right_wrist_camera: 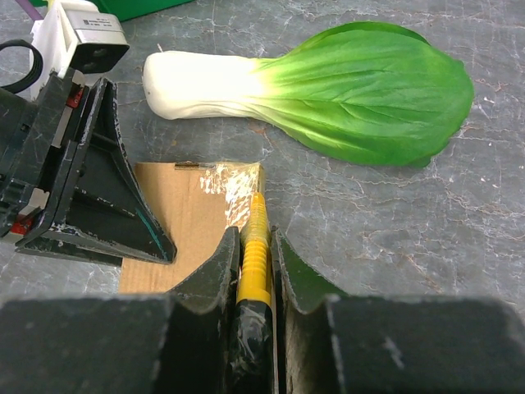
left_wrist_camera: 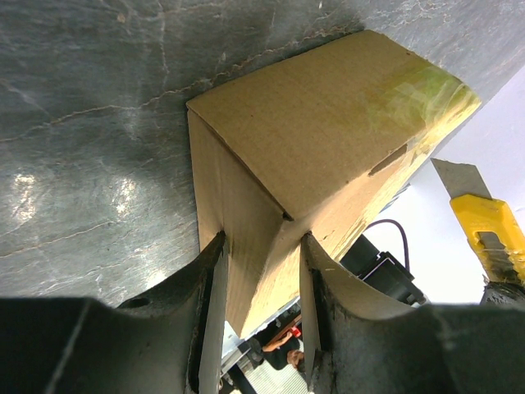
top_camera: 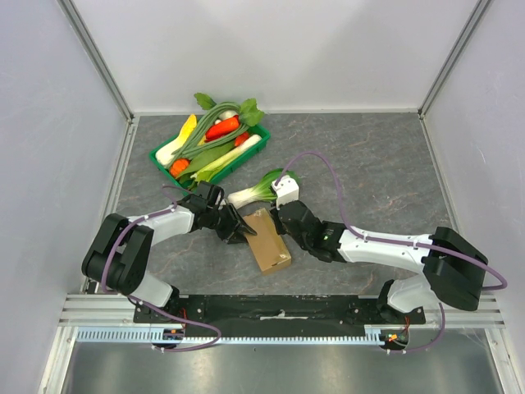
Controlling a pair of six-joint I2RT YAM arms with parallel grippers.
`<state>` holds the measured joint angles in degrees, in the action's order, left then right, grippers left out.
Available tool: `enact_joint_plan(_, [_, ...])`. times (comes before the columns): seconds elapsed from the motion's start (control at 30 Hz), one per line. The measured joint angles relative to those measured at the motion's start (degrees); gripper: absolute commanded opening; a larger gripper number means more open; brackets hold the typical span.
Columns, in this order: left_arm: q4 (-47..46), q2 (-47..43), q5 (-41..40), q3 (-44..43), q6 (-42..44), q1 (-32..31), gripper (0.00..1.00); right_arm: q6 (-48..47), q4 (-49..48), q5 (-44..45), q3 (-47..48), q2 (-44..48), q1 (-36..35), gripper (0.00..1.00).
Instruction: Unpack the express box
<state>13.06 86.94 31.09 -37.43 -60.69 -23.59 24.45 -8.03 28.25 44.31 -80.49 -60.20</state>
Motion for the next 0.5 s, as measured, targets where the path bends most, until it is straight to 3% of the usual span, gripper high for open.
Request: enact_joint_plan(0.5, [-0.39, -0.17, -0.04, 0.28, -0.02, 0.0, 0.16, 0.17, -0.17, -0.33, 0.0, -0.7, 0.0, 0.0])
